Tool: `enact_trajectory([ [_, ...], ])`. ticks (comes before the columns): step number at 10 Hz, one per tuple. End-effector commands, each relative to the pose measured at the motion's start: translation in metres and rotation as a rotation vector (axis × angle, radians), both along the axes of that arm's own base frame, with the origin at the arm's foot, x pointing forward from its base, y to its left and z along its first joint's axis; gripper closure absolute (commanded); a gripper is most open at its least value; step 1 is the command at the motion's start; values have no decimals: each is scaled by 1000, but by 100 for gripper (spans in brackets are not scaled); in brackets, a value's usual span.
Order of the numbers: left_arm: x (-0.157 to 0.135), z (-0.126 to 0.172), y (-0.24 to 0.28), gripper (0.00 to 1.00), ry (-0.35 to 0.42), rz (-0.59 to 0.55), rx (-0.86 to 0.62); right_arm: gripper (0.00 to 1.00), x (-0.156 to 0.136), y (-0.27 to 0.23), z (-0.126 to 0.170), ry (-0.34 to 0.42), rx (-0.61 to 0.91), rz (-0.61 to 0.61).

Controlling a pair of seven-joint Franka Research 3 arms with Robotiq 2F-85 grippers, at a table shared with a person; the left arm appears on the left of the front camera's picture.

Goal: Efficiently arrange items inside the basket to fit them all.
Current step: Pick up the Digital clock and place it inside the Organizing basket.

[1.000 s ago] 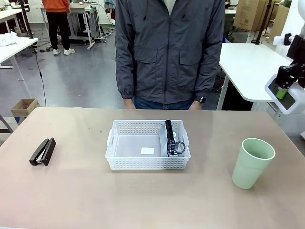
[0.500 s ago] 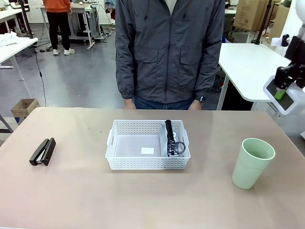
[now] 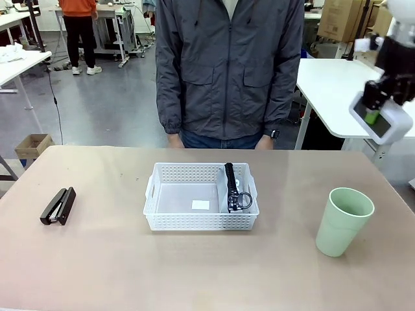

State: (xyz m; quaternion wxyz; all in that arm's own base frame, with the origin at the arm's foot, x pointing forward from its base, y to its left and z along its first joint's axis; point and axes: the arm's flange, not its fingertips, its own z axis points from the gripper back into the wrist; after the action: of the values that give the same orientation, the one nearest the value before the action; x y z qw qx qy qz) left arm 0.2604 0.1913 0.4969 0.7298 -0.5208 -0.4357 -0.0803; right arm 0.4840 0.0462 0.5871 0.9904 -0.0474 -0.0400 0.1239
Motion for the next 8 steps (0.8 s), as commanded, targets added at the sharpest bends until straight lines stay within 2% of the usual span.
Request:
enact_trajectory([
  [1,1,1,0,0,-27,0,-4,50,26,64,28,2,-148,137],
  [3,1,1,0,0,-27,0,-4,50,39,141,36,63,-154,260],
  [4,1,1,0,0,-27,0,-4,50,43,180,34,109,-152,269],
  [5,1,1,0,0,-27,0,-4,50,47,224,23,198,-161,226],
  [6,1,1,0,0,-27,0,-4,50,46,263,2,212,-219,248],
  [8,1,1,0,0,-27,0,-4,50,35,332,-45,314,-196,395],
])
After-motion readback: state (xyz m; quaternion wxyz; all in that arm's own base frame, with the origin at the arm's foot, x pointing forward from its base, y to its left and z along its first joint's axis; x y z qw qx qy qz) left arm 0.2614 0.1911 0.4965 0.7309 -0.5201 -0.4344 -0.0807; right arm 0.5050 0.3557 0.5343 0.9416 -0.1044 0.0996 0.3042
